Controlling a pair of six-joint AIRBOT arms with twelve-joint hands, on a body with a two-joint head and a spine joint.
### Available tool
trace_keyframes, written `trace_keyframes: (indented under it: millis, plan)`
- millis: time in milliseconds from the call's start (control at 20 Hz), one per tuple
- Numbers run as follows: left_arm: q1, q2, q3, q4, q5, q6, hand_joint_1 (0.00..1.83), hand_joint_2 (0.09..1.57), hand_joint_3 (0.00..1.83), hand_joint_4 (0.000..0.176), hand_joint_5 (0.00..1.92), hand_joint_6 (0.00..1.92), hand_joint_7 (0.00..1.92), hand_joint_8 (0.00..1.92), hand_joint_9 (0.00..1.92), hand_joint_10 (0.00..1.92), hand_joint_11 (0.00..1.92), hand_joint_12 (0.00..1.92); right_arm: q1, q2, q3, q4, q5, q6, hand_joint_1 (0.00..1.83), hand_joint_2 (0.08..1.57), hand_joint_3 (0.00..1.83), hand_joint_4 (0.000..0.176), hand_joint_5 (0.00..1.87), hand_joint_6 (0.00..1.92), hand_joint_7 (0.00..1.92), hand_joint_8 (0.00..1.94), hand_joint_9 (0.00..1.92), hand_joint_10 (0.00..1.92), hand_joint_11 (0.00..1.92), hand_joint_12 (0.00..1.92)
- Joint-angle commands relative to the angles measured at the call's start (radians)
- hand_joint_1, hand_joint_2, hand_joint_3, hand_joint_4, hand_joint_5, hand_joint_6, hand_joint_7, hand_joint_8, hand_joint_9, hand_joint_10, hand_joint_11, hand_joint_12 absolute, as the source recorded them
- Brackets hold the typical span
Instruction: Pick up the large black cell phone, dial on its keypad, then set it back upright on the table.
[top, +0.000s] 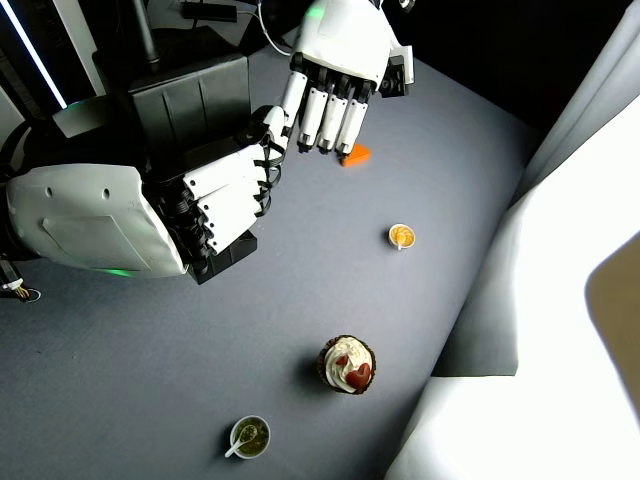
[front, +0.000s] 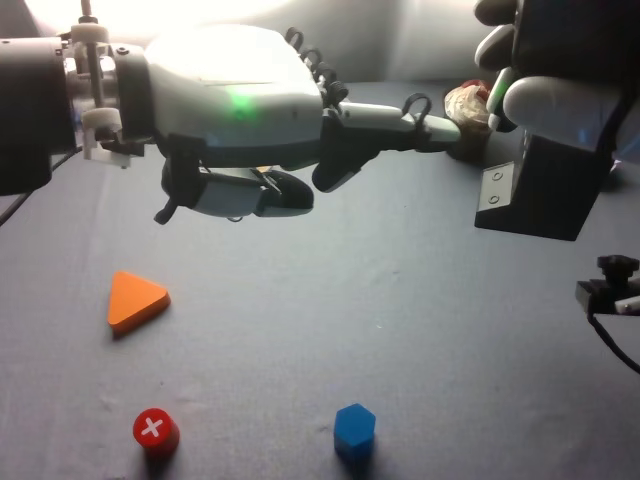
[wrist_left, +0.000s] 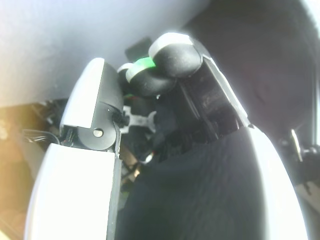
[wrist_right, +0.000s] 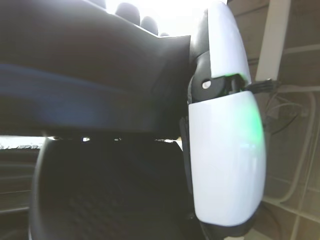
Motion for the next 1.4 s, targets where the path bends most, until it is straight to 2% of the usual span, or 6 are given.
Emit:
trace_keyframes:
  millis: [0, 50, 350, 950, 1150, 1350]
  plan:
    - [-0.032, -0.001, -0.006, -0.051, -0.043, -0.003, 1.31, 1.27, 0.00, 0.000, 0.13, 0.01, 0.68, 1.54, 0.81, 1.92, 0.78, 1.92, 0.015, 0.018, 0.003, 0.003, 0.150, 0.018, 1.49, 1.09, 0.00, 0.000, 0.97, 0.75, 1.00, 0.85, 1.03, 1.01, 0.85, 1.56]
    - [-0.035, -0.007, -0.009, -0.050, -0.040, -0.004, 1.31, 1.28, 0.00, 0.000, 0.13, 0.01, 0.66, 1.57, 0.82, 1.92, 0.79, 1.92, 0.015, 0.019, 0.004, 0.003, 0.150, 0.018, 1.38, 1.11, 0.00, 0.000, 0.92, 0.88, 0.98, 0.96, 0.98, 1.21, 0.92, 1.14]
    - [-0.042, -0.039, -0.012, -0.047, -0.013, 0.012, 1.31, 1.28, 0.00, 0.000, 0.15, 0.00, 0.66, 1.57, 0.82, 1.92, 0.80, 1.92, 0.021, 0.019, 0.005, 0.003, 0.150, 0.018, 1.39, 1.09, 0.00, 0.000, 0.95, 0.87, 1.03, 0.85, 1.03, 1.13, 0.98, 1.05]
    - [-0.034, -0.136, -0.013, -0.032, 0.063, 0.056, 1.31, 1.27, 0.00, 0.000, 0.11, 0.00, 0.68, 1.53, 0.78, 1.92, 0.74, 1.92, 0.034, 0.020, 0.018, 0.003, 0.150, 0.018, 1.39, 1.07, 0.00, 0.000, 0.97, 0.89, 1.10, 0.69, 1.11, 1.01, 1.03, 1.02]
    - [-0.038, -0.170, 0.031, -0.031, 0.082, 0.070, 1.31, 1.28, 0.00, 0.000, 0.12, 0.00, 0.67, 1.56, 0.78, 1.92, 0.74, 1.92, 0.035, 0.020, 0.016, 0.003, 0.150, 0.018, 1.39, 1.07, 0.00, 0.000, 0.94, 0.92, 1.07, 0.72, 1.10, 1.02, 1.03, 1.02]
    - [-0.054, -0.135, 0.039, -0.029, 0.054, 0.050, 1.30, 1.28, 0.00, 0.000, 0.10, 0.00, 0.65, 1.58, 0.80, 1.92, 0.75, 1.92, 0.035, 0.020, 0.018, 0.003, 0.150, 0.018, 1.39, 1.07, 0.00, 0.000, 0.95, 0.88, 1.09, 0.71, 1.11, 1.01, 1.04, 1.00]
